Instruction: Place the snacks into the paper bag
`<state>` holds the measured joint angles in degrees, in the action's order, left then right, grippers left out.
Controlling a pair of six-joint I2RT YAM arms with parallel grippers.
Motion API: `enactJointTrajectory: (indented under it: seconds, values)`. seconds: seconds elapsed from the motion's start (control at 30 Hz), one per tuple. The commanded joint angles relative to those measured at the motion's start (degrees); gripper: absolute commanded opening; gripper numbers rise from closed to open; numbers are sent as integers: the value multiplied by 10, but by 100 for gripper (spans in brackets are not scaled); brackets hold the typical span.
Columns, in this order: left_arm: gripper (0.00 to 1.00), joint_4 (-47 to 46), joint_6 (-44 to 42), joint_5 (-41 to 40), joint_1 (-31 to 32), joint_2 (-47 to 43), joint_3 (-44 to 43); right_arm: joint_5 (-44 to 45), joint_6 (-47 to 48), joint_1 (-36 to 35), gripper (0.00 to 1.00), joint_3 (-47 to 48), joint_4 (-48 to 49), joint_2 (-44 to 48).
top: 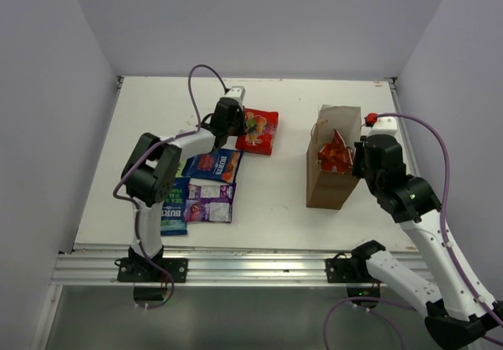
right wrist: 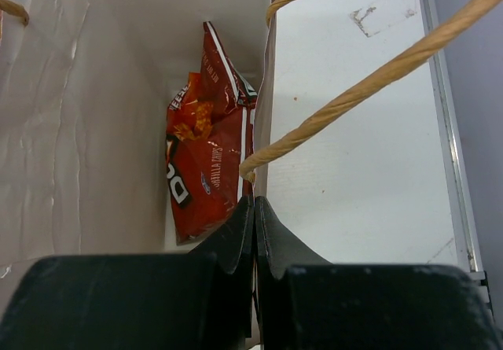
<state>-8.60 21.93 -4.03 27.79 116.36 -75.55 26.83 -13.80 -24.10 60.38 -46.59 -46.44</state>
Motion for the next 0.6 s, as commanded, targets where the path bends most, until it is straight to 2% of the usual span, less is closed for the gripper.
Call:
enactJointTrajectory:
  seconds: [0.0, 0.13, 0.27, 0.43, 0.57]
  values:
    - [0, 1, 4, -4, -5, -36, 6, -11, 9, -2, 0, -4, 20, 0]
    - [0, -12, 22, 10, -5, -129, 8, -12, 10, -2, 0, -4, 20, -1]
    - [0, 15, 39, 56, -1, -199, -51, -12, 8, -2, 0, -4, 20, 1]
    - [0, 13, 78, 136, 24, -232, -146, -15, 8, -2, 0, -5, 20, -2]
    - [0, 5, 90, 152, 83, -250, -212, -14, 8, -2, 0, -5, 20, -1]
